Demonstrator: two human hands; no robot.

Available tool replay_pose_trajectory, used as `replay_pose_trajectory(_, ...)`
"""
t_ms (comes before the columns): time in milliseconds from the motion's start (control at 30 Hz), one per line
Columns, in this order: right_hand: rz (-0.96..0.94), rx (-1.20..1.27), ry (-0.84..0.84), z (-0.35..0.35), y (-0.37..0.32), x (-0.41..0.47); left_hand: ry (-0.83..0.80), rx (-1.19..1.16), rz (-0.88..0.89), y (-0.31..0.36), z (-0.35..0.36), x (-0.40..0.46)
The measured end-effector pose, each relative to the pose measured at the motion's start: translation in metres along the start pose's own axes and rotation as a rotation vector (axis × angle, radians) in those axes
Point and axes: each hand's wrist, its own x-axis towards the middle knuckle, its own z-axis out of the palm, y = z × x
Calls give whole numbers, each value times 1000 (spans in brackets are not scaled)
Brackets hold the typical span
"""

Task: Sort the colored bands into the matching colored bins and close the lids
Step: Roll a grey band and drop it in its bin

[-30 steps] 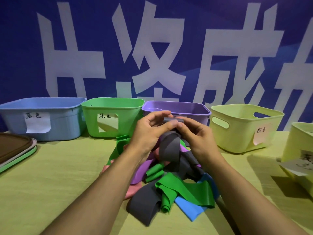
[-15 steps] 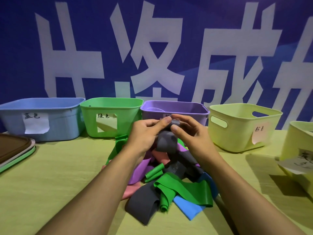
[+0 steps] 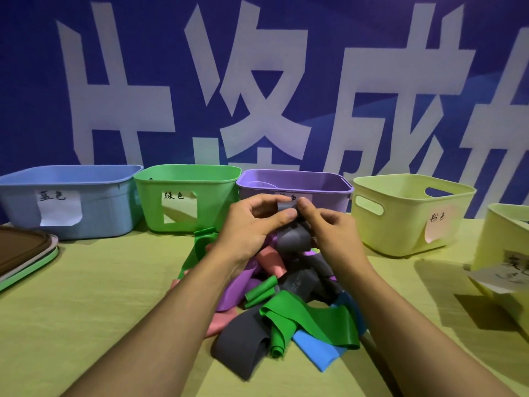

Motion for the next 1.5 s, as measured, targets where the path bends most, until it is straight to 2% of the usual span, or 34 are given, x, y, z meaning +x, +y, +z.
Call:
replay_pose_trajectory(233,-104,49,-82,-1,11,6,-53,-99,-30,4,-2,-2)
replay_pose_trajectory(333,-149,16,-120,-4,12,7,-14,-142,-81,9,1,-3)
replay_pose_trajectory(500,-203,14,-157,-1,14,8,49,-61,-187,11,1,-3)
replay_pose_trajectory(700,-265,-47,-199,2,14,5,71,-33,-224,10,-3,-3)
replay_pose_trajectory(967,-165,21,-195,0,11,2,130,16,-164,7,-2,-2)
replay_pose_trajectory(1167,48,98,-100,2,4,1,125,-22,-133,7,1,-2)
replay_pose_trajectory(1300,119,98,-21,1,-1,-1,75,-13,-115,4,1,-1)
replay_pose_trajectory(1500,118,64,46,1,-2,0,-6,-30,-115,4,1,-5)
